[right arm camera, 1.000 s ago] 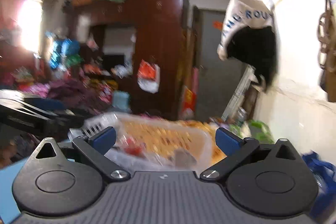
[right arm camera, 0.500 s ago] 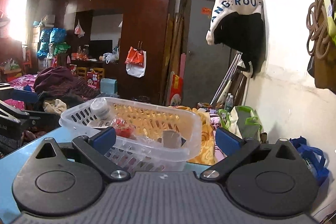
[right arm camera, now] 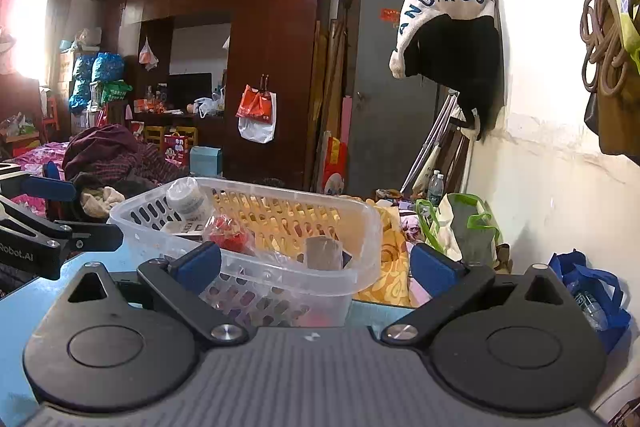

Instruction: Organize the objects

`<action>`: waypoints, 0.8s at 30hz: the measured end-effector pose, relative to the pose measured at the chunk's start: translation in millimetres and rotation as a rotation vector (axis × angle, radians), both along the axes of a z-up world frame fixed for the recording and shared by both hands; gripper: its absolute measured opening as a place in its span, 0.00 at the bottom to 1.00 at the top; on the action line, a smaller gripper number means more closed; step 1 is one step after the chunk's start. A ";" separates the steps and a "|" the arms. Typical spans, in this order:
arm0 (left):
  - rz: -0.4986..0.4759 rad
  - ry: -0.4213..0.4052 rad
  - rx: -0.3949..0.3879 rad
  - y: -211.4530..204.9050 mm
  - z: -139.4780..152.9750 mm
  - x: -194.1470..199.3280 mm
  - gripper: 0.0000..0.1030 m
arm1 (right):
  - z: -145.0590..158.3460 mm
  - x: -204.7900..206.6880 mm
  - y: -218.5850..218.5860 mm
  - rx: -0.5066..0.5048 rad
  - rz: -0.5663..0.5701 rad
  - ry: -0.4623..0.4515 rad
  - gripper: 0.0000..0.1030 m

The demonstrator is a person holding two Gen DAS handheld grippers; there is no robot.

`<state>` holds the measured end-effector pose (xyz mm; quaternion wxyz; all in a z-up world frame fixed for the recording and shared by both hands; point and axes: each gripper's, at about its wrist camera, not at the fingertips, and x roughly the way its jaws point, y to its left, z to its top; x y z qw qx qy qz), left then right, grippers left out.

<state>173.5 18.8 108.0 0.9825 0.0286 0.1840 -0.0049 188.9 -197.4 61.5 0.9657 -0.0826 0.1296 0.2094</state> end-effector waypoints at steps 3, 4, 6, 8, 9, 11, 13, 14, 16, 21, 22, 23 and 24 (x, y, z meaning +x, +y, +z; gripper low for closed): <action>0.001 0.010 -0.002 -1.5 -1.4 2.4 1.00 | -1.1 -0.6 -0.4 0.000 0.002 0.004 1.00; 0.002 0.012 -0.002 -1.7 -2.0 3.0 1.00 | -2.0 -0.7 -0.8 0.001 0.003 0.006 1.00; 0.007 0.016 -0.001 -2.4 -3.1 3.8 1.00 | -2.6 -0.9 -0.7 -0.002 0.005 0.007 1.00; 0.009 0.021 -0.001 -2.6 -4.1 4.5 1.00 | -1.8 0.0 -0.7 -0.004 0.003 0.007 1.00; 0.010 0.022 -0.001 -2.9 -4.3 4.8 1.00 | -1.6 0.1 -0.7 -0.004 0.003 0.006 1.00; 0.009 0.026 -0.004 -2.6 -5.3 5.0 1.00 | -1.3 0.3 -0.8 -0.004 0.003 0.006 1.00; 0.008 0.030 -0.005 -2.2 -5.7 5.7 1.00 | -1.2 0.2 -0.9 -0.005 0.002 0.005 1.00; 0.011 0.030 -0.006 -2.7 -6.1 6.3 1.00 | -1.8 -0.2 -1.0 -0.004 0.002 0.005 1.00; 0.014 0.032 -0.007 -3.0 -6.2 6.6 1.00 | -1.6 -0.2 -1.4 -0.004 0.002 0.005 1.00; 0.015 0.037 -0.008 -4.1 -6.1 6.8 1.00 | -2.9 -0.9 -2.6 -0.005 -0.001 0.005 1.00; 0.016 0.037 -0.009 -4.1 -6.1 6.9 1.00 | -2.9 -1.0 -2.8 -0.007 0.000 0.006 1.00; 0.018 0.039 -0.010 -4.5 -6.1 7.5 1.00 | -3.2 -0.7 -3.2 -0.007 0.001 0.007 1.00; 0.017 0.039 -0.010 -4.9 -6.1 7.7 1.00 | -3.2 -0.8 -3.3 -0.008 0.002 0.007 1.00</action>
